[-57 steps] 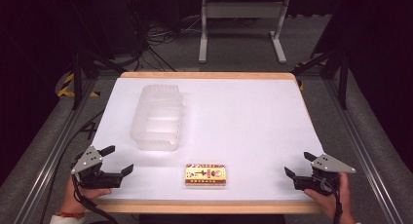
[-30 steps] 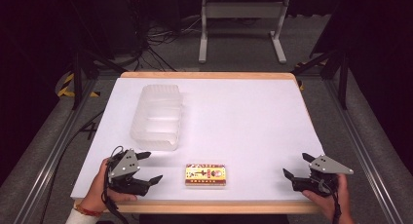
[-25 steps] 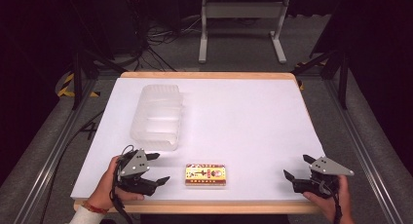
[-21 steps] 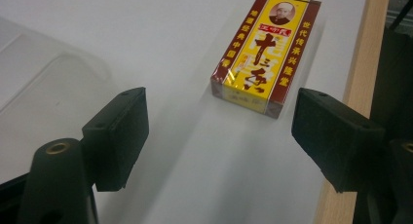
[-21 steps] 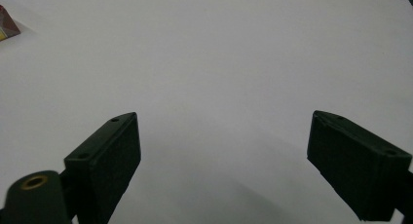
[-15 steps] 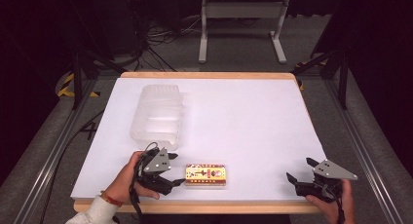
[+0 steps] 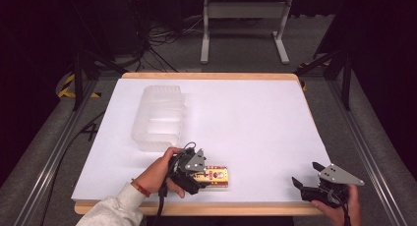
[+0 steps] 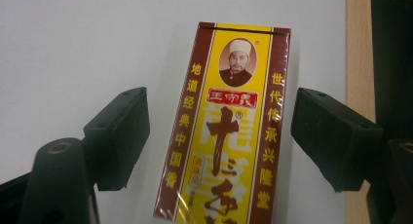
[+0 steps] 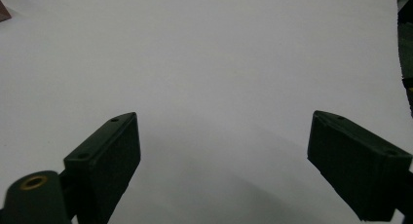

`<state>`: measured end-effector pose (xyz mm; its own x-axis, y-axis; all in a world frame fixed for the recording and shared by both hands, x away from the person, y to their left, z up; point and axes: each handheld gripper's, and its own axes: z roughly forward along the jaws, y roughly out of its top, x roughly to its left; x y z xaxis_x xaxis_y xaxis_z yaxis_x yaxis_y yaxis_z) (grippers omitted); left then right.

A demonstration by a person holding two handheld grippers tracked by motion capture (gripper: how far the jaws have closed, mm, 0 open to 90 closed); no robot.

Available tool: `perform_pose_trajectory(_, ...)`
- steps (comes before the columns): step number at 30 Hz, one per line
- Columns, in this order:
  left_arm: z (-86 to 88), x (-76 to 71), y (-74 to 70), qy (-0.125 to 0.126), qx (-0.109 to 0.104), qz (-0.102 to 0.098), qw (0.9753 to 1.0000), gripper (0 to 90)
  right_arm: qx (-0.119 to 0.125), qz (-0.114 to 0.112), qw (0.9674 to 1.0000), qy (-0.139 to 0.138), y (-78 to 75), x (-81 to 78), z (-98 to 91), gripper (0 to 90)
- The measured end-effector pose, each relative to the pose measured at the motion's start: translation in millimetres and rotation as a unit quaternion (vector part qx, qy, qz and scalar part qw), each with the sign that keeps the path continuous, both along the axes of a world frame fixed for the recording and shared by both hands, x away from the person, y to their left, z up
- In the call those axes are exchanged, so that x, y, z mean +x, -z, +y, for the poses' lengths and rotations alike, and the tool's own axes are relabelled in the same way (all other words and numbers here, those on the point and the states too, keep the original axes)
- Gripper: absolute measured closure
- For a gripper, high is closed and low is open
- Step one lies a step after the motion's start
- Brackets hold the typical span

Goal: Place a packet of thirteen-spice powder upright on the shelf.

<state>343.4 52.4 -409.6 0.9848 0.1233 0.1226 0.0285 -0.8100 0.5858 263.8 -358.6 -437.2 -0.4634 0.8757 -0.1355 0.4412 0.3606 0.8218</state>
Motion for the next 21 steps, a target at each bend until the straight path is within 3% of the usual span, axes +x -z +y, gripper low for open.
perform_pose_trajectory(10, -32.1, 6.8, 2.1, 0.031, 0.044, 0.014, 0.9985, 22.7, 0.0, 0.001, 1.0, 0.006, 0.0, -3.8, -3.5, 12.6)
perform_pose_trajectory(14, -45.0, 8.6, 7.4, 0.046, 0.076, 0.009, 0.996, 22.8, 0.003, 0.001, 0.9999, 0.011, 0.3, -5.1, -6.2, 12.6)
perform_pose_trajectory(21, -55.3, 14.5, 12.8, 0.053, 0.082, 0.032, 0.9947, 23.2, 0.001, 0.002, 0.9999, 0.012, 0.5, -6.5, -6.6, 12.5)
